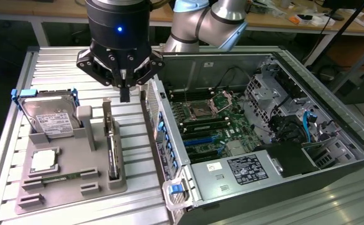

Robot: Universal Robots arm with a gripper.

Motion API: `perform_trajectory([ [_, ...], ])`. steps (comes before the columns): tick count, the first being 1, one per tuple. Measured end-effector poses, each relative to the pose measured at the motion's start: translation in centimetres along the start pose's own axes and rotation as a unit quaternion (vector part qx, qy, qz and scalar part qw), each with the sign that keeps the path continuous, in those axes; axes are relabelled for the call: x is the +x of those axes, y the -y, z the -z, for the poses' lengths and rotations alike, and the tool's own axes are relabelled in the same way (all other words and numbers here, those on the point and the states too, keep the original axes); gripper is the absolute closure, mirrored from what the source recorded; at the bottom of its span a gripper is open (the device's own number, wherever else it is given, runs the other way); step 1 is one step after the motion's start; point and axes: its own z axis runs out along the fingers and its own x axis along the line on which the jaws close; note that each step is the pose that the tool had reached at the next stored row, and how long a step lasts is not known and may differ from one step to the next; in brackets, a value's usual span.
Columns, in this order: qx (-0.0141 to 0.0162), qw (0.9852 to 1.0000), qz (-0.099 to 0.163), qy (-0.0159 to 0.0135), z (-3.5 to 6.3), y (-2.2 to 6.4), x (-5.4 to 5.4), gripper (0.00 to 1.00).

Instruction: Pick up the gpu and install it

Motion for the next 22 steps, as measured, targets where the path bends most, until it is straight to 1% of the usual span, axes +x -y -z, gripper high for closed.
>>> perform_trajectory([
  [22,-0.0001,1.0,0.0,0.0,0.06,0.68,2.0,0.89],
])
